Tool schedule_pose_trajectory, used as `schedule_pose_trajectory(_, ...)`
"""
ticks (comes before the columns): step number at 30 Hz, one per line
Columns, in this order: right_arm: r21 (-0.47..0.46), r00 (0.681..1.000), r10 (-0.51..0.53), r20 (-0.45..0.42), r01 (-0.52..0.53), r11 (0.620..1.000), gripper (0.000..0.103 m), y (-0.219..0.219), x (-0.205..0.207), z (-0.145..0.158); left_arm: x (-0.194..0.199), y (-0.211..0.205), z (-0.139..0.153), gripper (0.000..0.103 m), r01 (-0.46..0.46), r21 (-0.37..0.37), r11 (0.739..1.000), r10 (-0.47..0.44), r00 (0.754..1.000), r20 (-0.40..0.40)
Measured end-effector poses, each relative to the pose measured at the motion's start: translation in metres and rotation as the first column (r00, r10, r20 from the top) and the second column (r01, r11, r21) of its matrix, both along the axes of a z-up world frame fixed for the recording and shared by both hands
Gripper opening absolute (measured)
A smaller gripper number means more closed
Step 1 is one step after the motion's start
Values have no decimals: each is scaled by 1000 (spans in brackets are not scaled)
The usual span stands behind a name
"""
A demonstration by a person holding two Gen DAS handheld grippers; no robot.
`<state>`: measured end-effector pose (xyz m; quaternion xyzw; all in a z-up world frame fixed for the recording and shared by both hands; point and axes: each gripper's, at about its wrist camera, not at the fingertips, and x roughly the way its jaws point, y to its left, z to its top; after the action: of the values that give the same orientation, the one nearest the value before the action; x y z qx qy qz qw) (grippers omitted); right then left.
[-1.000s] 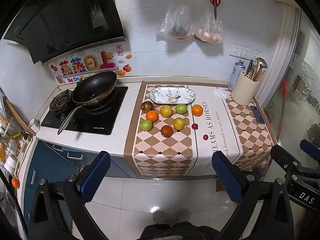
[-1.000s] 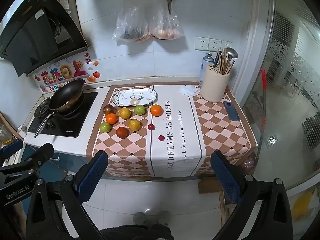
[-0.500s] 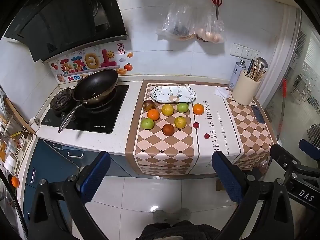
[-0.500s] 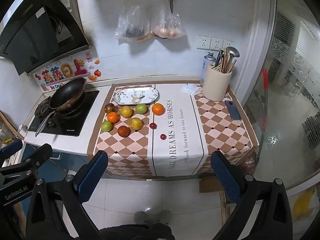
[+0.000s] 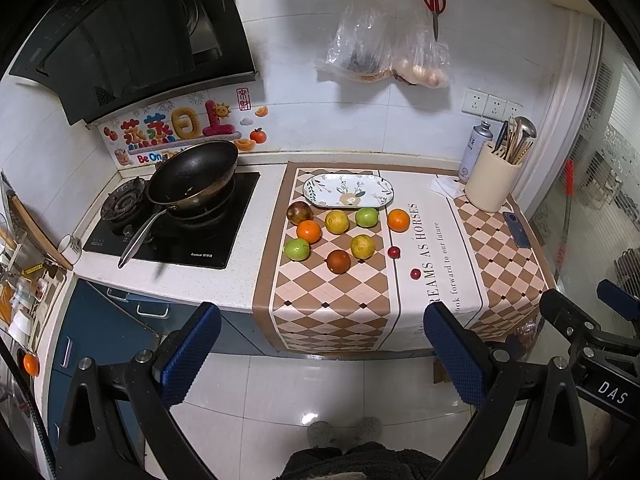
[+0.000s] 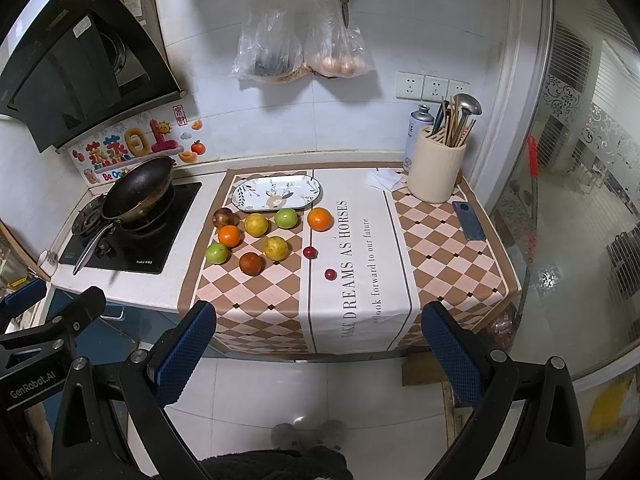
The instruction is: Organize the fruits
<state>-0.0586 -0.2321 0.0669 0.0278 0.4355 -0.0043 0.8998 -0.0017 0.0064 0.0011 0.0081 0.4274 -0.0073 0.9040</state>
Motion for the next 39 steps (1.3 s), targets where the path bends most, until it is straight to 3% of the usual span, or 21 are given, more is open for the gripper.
schedule_pose_trajectory(39,9,1000,-13,22,12,1000,103,1,6,11,9,11,11,103,3,11,1000,-3,1000,16)
